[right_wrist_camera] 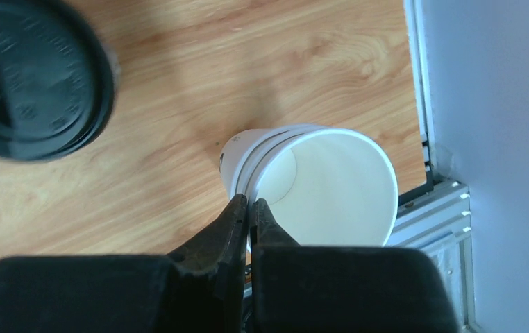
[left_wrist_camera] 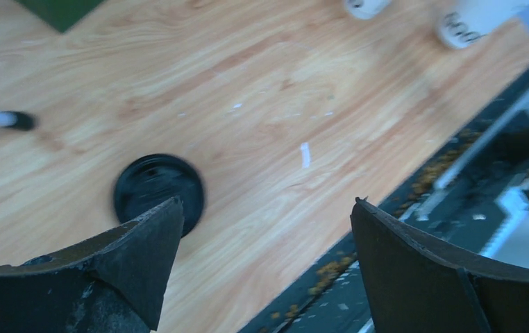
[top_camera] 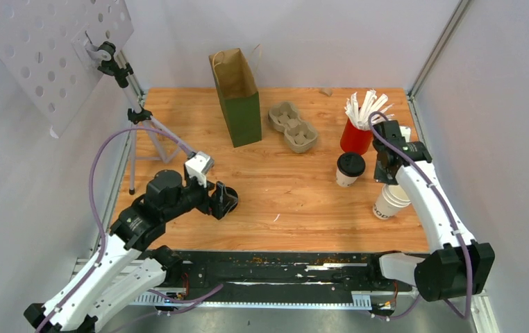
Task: Pack the takeout coffee
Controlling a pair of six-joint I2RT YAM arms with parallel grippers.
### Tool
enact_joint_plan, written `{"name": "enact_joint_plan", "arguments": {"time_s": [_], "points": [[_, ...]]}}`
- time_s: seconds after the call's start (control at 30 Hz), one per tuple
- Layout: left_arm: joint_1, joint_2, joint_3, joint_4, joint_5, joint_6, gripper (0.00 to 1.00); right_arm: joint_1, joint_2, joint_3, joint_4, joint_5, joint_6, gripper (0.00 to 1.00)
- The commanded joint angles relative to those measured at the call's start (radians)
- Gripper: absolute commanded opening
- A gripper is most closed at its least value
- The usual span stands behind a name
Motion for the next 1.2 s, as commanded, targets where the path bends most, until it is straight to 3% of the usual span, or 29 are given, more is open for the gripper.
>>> {"name": "enact_joint_plan", "arguments": {"time_s": [0.0, 0.1, 0.27, 0.4, 0.73, 1.0, 1.17], "points": [[-0.004, 0.088, -0.021, 0.263, 0.236, -0.260, 0.94, 0.140, -0.080, 0.032, -0.069, -0.041, 0.038, 0.00], [-0.016, 0.152, -0.104, 0.487, 0.321, -0.425, 0.87, 0.271, -0.100, 0.043, -0.088, -0.069, 0.111, 0.00], [-0.067, 0.246, -0.154, 0.656, 0.254, -0.516, 0.83, 0.548, -0.080, 0.077, -0.057, -0.062, 0.241, 0.00], [-0.111, 0.341, -0.201, 0.857, 0.242, -0.637, 0.77, 0.678, -0.030, 0.104, -0.023, -0.021, 0.318, 0.00], [-0.263, 0.636, -0.289, 1.391, 0.155, -0.872, 0.75, 0.774, 0.066, 0.145, 0.045, -0.017, 0.371, 0.00], [-0.326, 0.807, -0.189, 1.366, 0.110, -0.810, 0.74, 0.776, 0.083, 0.194, -0.008, 0.020, 0.357, 0.00], [-0.327, 0.941, -0.151, 1.448, 0.143, -0.807, 0.70, 0.776, 0.087, 0.195, -0.065, 0.068, 0.332, 0.00]]}}
